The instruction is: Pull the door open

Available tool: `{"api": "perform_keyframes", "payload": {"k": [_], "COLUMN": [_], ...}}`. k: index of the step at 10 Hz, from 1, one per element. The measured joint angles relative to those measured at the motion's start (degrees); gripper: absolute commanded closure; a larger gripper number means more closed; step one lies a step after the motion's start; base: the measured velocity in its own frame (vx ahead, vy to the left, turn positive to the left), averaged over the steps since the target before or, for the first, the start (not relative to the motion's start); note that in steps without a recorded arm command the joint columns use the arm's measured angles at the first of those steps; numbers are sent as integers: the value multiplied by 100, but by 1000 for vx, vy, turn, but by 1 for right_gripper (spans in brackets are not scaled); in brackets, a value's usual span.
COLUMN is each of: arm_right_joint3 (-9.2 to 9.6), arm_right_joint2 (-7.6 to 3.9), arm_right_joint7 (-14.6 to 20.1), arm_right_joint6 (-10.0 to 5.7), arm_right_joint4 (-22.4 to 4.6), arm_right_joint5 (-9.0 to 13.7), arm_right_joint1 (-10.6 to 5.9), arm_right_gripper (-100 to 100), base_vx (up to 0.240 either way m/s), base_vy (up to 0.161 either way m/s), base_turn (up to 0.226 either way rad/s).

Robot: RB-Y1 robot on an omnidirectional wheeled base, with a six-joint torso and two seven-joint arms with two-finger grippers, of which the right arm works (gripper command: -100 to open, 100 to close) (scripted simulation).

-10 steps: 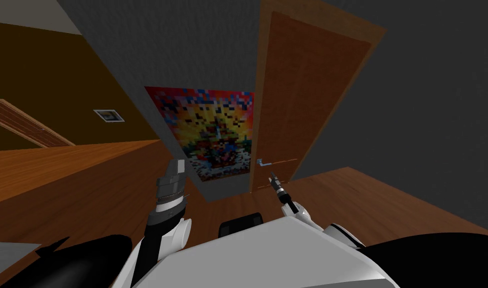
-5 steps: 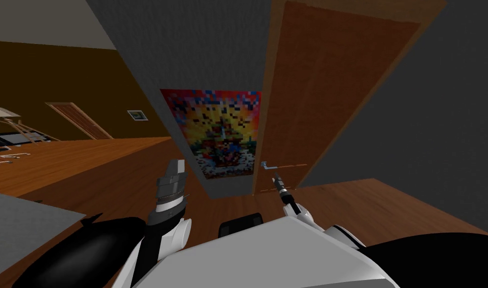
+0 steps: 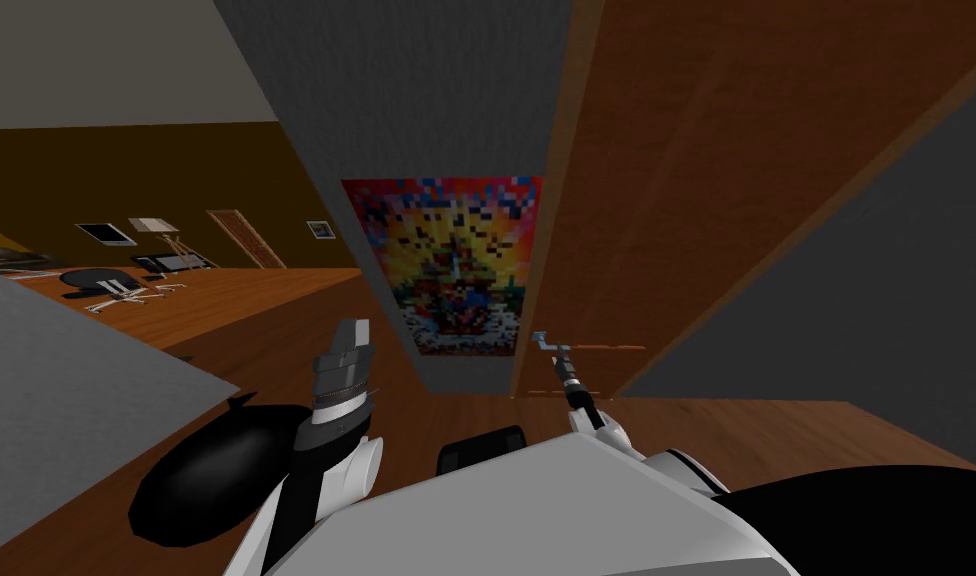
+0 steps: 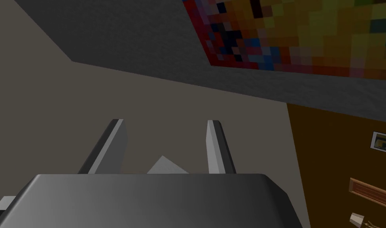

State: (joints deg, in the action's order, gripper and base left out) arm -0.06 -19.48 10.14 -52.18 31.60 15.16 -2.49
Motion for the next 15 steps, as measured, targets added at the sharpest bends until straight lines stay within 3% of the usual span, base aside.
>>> {"api": "perform_keyframes", "payload": {"k": [2, 3, 9, 11, 15], "arm_right_joint3": [-99, -105, -100, -47, 177], "arm_right_joint2": [49, 54, 48, -40, -175], "arm_right_joint7": [-99, -112, -99, -8, 205], "arm_right_joint6": [92, 101, 97, 19, -34], "arm_right_joint4": [169, 176, 169, 123, 284], "arm_right_joint5": [70, 75, 70, 45, -61], "arm_right_joint1": [69, 64, 66, 62, 263], "arm_right_gripper": [-100, 100, 100, 100, 100], "base_vx": [69, -8, -26, -177, -199], "base_vy": [-16, -1, 0, -23, -42], "base_turn": [155, -61, 14, 73, 112]}}
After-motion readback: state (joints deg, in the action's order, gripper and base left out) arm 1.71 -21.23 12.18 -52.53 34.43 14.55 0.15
